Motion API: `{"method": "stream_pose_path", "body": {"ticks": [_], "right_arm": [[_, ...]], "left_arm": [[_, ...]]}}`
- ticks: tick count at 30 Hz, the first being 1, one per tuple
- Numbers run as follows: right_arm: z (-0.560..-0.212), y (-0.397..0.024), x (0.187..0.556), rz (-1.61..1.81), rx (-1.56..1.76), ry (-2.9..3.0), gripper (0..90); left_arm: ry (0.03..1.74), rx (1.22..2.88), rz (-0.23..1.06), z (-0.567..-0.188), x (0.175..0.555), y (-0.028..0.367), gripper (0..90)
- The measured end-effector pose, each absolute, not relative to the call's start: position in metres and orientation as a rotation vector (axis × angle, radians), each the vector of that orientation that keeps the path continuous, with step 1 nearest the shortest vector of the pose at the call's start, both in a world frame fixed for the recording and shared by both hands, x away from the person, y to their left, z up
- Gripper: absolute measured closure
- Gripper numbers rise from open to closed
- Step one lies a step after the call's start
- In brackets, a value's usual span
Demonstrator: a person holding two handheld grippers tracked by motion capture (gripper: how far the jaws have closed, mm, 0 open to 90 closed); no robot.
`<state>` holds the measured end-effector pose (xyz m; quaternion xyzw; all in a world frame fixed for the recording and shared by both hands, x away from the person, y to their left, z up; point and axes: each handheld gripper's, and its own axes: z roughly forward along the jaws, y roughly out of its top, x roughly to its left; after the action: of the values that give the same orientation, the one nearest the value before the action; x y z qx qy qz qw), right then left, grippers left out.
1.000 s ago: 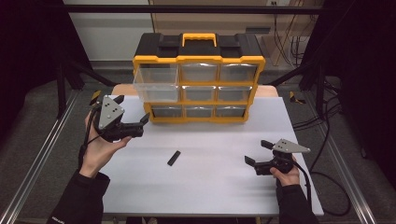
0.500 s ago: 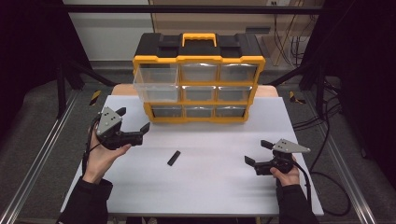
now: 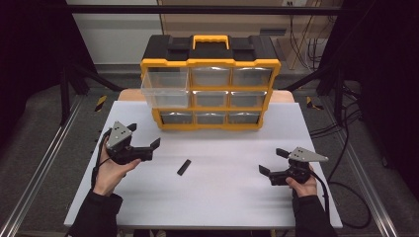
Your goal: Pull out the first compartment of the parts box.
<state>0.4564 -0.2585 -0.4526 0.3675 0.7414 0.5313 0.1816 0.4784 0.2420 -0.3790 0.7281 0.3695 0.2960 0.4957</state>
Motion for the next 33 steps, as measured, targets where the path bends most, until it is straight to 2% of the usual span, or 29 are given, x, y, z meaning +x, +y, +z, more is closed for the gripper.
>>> {"method": "stream_pose_path", "body": {"ticks": [33], "right_arm": [[-0.454,-0.258,0.457,1.488,1.036,2.103,2.3]], "left_arm": [[0.867,1.887,0.585,-0.409,0.478,0.212,2.8]]}}
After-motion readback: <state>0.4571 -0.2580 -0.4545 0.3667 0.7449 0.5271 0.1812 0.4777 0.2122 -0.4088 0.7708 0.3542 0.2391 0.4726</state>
